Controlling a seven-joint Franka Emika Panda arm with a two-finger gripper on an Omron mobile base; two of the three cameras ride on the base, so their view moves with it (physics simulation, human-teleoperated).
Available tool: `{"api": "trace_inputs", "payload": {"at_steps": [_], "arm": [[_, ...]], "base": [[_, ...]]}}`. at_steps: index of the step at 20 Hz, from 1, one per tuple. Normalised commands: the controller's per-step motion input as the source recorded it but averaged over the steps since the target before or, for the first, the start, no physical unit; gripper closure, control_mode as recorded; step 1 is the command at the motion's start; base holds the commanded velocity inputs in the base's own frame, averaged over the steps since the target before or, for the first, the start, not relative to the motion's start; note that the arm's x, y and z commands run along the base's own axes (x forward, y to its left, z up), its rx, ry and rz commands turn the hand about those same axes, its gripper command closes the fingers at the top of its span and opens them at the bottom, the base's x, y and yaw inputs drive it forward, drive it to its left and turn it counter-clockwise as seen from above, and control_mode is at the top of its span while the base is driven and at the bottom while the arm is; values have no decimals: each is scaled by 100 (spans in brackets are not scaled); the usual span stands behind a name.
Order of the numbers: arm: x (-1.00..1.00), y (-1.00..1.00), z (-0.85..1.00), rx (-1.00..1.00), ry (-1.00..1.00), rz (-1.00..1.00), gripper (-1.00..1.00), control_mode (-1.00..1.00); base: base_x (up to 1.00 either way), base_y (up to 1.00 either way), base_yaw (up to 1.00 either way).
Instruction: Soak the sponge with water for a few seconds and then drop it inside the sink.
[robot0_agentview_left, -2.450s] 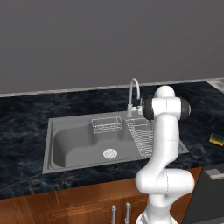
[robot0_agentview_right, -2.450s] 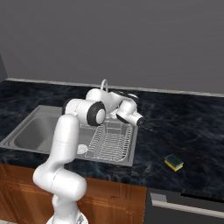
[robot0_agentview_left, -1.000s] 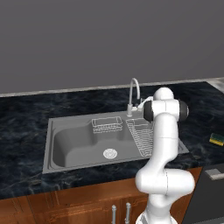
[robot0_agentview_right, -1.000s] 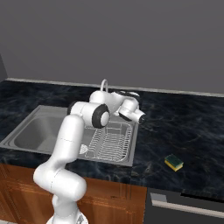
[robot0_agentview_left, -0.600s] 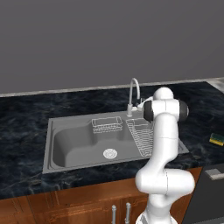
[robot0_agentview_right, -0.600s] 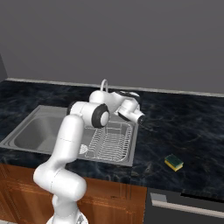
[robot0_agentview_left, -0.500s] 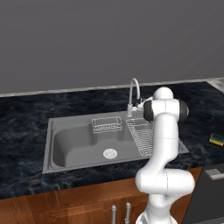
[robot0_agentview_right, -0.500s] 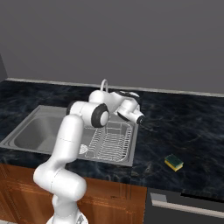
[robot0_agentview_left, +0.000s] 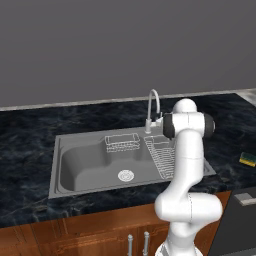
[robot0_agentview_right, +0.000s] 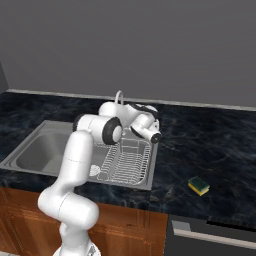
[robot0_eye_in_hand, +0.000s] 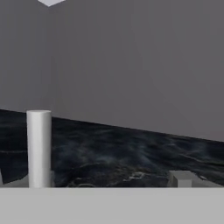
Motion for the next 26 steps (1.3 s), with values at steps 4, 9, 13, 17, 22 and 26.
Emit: {"api": "trace_inputs", "payload": {"at_steps": [4, 9, 13, 17, 22, 26], "arm": [[1, -6, -2, 0, 0, -6, -100, -100], [0, -5, -2, 0, 0, -2, -100, -100], [0, -23, -9, 1, 0, 0, -100, -100], [0, -36, -15, 5, 0, 0, -100, -100], [0, -39, -10, 5, 0, 0, -100, -100], [0, -39, -8, 6, 0, 0, -100, -100]], "base": [[0, 0, 0], [0, 0, 0], [0, 0, 0], [0, 0, 0], [0, 0, 0], [0, 0, 0]]}}
